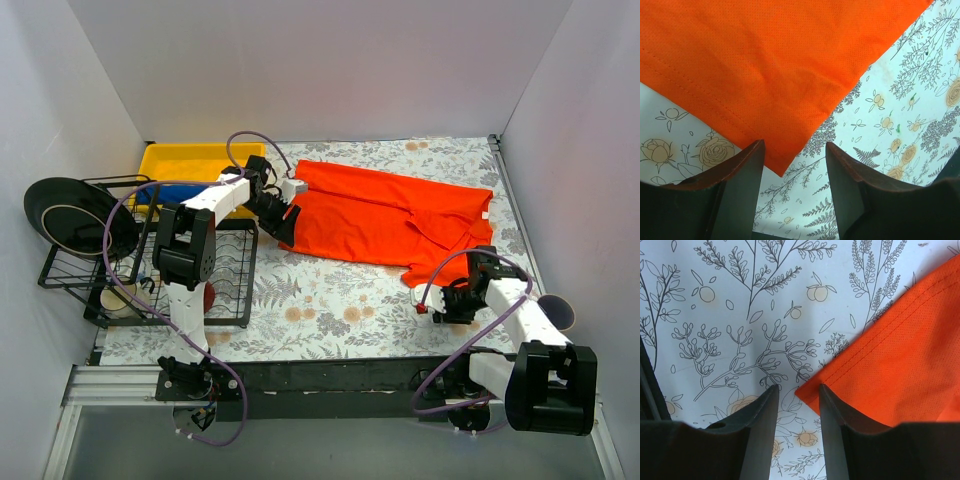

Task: Roll the t-shirts
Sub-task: Fold the T-shirt at the center of the board.

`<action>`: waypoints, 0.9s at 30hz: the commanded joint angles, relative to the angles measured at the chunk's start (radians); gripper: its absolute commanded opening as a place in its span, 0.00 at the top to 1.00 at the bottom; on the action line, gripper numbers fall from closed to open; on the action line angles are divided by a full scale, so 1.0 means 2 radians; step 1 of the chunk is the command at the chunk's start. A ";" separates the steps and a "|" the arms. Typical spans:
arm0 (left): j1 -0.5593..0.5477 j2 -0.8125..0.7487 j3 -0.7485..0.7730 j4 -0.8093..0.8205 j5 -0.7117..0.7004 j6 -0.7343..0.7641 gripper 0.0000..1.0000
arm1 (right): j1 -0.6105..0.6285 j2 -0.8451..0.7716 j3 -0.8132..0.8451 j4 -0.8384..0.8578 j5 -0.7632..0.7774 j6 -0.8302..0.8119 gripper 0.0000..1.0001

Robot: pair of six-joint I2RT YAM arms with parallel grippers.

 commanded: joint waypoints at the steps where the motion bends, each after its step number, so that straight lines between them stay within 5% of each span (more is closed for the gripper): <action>1: -0.001 -0.024 0.013 -0.008 -0.002 0.000 0.49 | -0.008 0.015 -0.021 0.030 0.018 -0.008 0.54; 7: -0.002 -0.020 0.020 -0.017 -0.004 0.003 0.48 | -0.018 0.043 -0.031 0.032 0.033 -0.022 0.67; 12: -0.001 -0.018 0.019 -0.033 -0.018 0.023 0.48 | -0.032 0.042 -0.033 0.044 0.032 -0.014 0.98; 16: 0.005 -0.028 0.017 -0.058 -0.043 0.062 0.47 | -0.044 0.043 0.027 0.021 -0.008 0.088 0.99; 20: 0.022 0.005 0.094 -0.131 -0.082 0.068 0.46 | -0.051 0.047 0.104 -0.019 -0.043 0.208 0.99; 27: 0.040 0.024 0.136 -0.172 -0.061 0.053 0.43 | -0.051 -0.032 0.076 0.021 -0.080 0.339 0.99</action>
